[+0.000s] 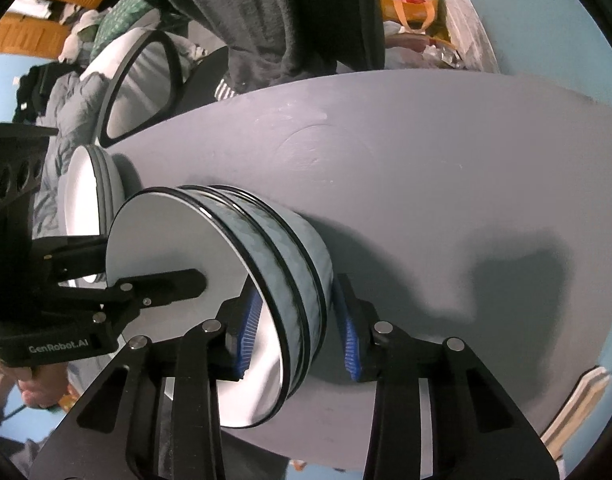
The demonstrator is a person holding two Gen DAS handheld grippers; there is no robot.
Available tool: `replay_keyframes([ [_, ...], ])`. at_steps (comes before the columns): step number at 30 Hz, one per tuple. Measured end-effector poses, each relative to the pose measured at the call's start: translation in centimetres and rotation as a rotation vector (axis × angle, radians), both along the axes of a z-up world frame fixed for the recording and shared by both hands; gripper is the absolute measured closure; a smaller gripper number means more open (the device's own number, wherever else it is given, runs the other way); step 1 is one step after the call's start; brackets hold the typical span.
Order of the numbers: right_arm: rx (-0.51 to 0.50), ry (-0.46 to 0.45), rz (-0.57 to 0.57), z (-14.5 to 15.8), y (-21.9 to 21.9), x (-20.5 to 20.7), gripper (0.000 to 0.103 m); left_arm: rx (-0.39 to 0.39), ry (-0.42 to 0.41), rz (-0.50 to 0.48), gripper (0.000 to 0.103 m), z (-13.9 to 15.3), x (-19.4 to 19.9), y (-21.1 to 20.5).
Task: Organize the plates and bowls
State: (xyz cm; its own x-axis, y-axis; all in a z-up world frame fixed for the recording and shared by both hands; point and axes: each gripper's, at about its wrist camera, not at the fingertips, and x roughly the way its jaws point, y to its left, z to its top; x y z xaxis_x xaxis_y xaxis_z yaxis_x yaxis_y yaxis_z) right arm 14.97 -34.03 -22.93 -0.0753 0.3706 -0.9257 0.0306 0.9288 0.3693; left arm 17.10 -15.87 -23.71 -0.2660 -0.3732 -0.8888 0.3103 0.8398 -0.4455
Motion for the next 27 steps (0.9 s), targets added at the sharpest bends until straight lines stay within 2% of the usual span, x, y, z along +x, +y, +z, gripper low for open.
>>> replay_keyframes([
  [4, -0.042, -0.017, 0.047, 0.3, 1.2, 0.1, 0.068, 0.033, -0.02, 0.002, 0.077, 0.4, -0.8, 0.7],
  [11, -0.055, -0.013, 0.111, 0.2, 4.6, -0.7, 0.067, 0.073, -0.022, 0.007, 0.079, 0.7, -2.6, 4.1],
  [20, -0.007, 0.007, 0.182, -0.2, 10.8, -2.9, 0.067, 0.112, -0.016, 0.065, 0.079, 0.7, -6.5, 11.4],
  [27, 0.009, 0.016, 0.226, -0.7, 16.1, -3.7, 0.067, 0.12, 0.004, 0.145, 0.08, 0.5, -8.6, 17.4],
])
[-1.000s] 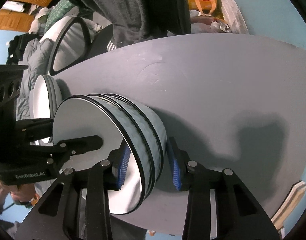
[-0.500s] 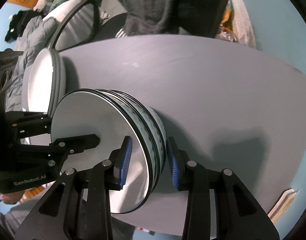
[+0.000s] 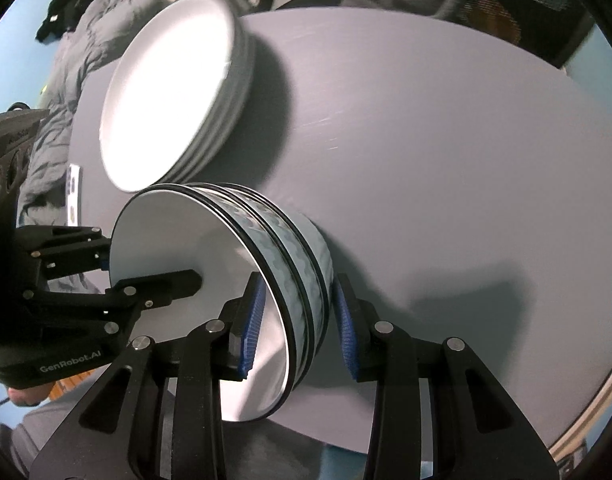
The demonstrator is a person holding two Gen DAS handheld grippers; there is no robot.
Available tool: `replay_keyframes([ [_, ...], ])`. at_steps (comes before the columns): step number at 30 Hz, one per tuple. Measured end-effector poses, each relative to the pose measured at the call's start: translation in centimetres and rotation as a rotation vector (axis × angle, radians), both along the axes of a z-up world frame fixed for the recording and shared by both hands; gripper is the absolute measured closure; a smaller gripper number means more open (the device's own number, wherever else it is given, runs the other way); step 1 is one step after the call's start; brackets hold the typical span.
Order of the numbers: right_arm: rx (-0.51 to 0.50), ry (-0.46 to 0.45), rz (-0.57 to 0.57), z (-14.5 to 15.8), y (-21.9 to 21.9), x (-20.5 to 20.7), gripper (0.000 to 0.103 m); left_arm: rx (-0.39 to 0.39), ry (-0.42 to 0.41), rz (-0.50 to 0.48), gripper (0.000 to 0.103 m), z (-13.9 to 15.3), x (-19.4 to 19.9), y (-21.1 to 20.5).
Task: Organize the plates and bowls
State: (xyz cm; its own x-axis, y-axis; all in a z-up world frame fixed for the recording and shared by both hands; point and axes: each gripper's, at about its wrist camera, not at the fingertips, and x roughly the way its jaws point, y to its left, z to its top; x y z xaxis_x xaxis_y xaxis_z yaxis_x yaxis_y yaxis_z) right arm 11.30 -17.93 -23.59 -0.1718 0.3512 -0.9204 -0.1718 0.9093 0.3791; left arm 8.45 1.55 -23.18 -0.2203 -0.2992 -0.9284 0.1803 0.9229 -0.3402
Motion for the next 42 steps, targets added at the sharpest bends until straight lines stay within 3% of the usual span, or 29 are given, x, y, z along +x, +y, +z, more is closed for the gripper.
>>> replay_keyframes([
  [16, 0.004, 0.017, 0.017, -0.2, 7.3, -2.6, 0.067, 0.002, -0.007, 0.117, 0.081, -0.3, -2.2, 8.4],
  [30, 0.084, 0.067, -0.091, -1.5, 6.5, -3.1, 0.062, 0.006, -0.04, 0.074, 0.076, -0.7, -2.2, 7.2],
  [37, 0.091, 0.075, -0.076, -2.0, 6.9, -3.3, 0.049, 0.008, -0.038, 0.081, 0.062, -1.3, -2.1, 6.3],
  [42, 0.093, 0.061, -0.038, -1.9, 7.2, -3.1, 0.049, -0.001, -0.028, 0.087, 0.056, -1.6, -2.0, 6.6],
])
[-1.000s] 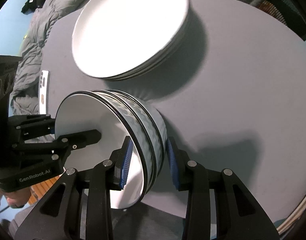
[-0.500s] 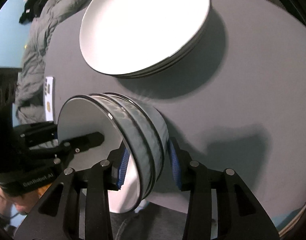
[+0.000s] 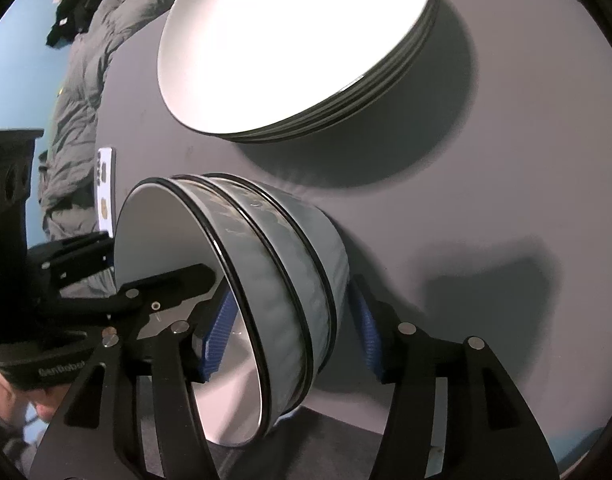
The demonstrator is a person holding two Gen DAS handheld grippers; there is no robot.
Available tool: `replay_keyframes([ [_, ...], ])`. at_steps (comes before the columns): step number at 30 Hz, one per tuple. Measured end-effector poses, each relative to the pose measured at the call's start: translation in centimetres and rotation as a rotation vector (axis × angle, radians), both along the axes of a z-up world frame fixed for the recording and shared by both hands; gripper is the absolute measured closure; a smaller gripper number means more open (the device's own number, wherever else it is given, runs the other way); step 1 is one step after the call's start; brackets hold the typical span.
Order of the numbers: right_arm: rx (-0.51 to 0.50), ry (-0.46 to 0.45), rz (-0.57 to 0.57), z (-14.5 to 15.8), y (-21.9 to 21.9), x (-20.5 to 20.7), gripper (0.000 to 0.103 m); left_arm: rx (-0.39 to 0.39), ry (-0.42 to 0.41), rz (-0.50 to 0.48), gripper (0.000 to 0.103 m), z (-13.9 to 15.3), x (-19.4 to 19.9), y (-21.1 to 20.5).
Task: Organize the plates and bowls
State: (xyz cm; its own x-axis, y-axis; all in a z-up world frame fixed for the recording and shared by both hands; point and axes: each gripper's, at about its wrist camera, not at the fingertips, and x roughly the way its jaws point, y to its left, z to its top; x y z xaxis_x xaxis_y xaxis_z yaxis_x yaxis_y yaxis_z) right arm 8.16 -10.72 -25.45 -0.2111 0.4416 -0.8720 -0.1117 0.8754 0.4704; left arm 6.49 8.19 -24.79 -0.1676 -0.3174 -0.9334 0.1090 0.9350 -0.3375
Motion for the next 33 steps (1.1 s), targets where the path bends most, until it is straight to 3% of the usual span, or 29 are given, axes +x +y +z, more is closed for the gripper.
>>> replay_keyframes([
  [5, -0.045, -0.002, 0.014, 0.6, -0.6, 0.4, 0.051, -0.007, 0.003, 0.012, 0.054, -0.4, -0.3, -1.2],
  [8, -0.078, -0.017, 0.006, 1.3, -1.0, 0.4, 0.062, -0.013, 0.006, 0.013, 0.054, -0.6, -0.4, -1.3],
  [10, -0.068, -0.001, 0.004, 1.5, -1.0, 0.3, 0.077, -0.022, 0.007, 0.006, 0.054, -0.7, -0.4, -1.4],
  [12, -0.082, -0.009, 0.028, 1.6, -0.8, 0.1, 0.081, -0.021, 0.006, 0.003, 0.054, -0.7, -0.4, -1.8],
  [17, -0.118, -0.073, 0.087, 2.1, 0.3, -0.6, 0.083, -0.033, 0.006, 0.001, 0.054, -0.8, -0.6, -2.1],
  [25, -0.02, -0.051, -0.007, 1.0, -0.9, -0.3, 0.08, -0.06, 0.006, -0.013, 0.064, -0.5, -0.4, -3.5],
  [33, -0.052, -0.063, -0.008, 1.4, -0.3, -0.5, 0.081, -0.053, -0.026, -0.006, 0.079, 0.1, -0.7, -3.5],
])
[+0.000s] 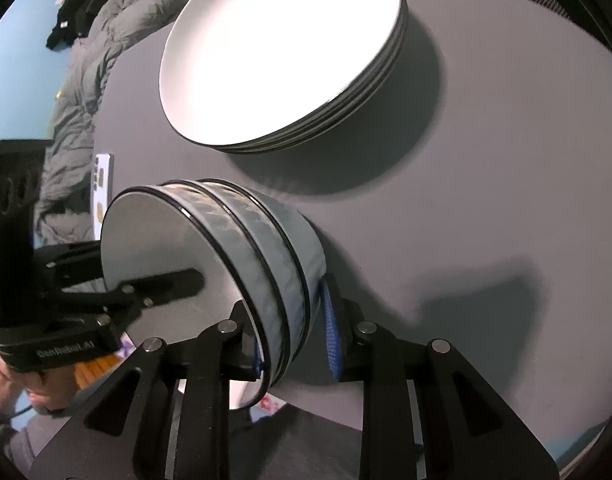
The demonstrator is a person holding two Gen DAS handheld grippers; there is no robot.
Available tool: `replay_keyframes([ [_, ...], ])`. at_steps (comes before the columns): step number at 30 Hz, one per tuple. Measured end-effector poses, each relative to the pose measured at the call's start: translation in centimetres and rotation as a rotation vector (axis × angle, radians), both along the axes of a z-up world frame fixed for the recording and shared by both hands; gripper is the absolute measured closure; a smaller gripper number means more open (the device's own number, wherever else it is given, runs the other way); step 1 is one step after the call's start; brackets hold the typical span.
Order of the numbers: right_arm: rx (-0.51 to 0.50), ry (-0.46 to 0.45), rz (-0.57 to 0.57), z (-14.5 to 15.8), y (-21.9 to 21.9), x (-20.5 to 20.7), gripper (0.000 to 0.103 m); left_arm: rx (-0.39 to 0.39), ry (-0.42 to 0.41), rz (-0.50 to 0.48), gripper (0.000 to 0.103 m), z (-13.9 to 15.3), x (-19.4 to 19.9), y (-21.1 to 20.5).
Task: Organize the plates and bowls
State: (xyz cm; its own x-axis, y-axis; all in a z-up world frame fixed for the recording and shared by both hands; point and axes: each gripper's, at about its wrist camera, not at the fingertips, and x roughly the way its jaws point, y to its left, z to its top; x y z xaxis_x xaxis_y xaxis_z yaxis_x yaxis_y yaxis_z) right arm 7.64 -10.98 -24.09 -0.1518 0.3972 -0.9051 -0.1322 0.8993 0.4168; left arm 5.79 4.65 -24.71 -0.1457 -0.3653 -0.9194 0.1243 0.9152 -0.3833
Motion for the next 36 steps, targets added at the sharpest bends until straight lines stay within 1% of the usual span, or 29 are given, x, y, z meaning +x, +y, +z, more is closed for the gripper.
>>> replay_keyframes([
  [3, -0.017, 0.011, 0.022, -0.1, 0.5, -0.3, 0.081, 0.006, -0.004, 0.004, 0.079, 0.1, 0.2, -0.2],
  [6, -0.004, 0.033, 0.004, -0.4, 0.3, 0.1, 0.08, 0.003, 0.007, 0.007, 0.079, 0.0, 0.3, -0.8],
  [10, -0.002, 0.048, 0.009, -0.5, 0.2, 0.2, 0.08, 0.002, 0.008, 0.008, 0.079, -0.3, 0.4, -0.8],
  [12, -0.003, 0.048, 0.01, -0.5, 0.5, 0.2, 0.08, -0.003, 0.013, 0.01, 0.079, -0.1, 0.2, 1.5],
  [15, -0.006, 0.049, 0.002, -0.5, 0.4, 0.2, 0.08, -0.001, 0.014, 0.011, 0.079, -0.1, 0.2, 1.8],
  [19, -0.021, 0.027, -0.001, -0.1, -0.1, -0.2, 0.081, 0.033, 0.007, -0.002, 0.081, 0.3, 0.1, 1.3],
  [22, -0.016, 0.042, -0.03, -0.1, -0.5, -0.4, 0.082, 0.05, 0.003, -0.013, 0.082, 0.7, 0.0, 0.8],
  [28, 0.001, 0.056, -0.067, 0.7, -1.0, -0.5, 0.082, 0.041, -0.005, -0.006, 0.082, 2.5, 0.7, 0.9],
  [36, 0.0, 0.033, -0.087, 3.8, -1.1, 0.9, 0.083, 0.028, -0.053, -0.039, 0.082, 6.5, 2.6, 1.1],
])
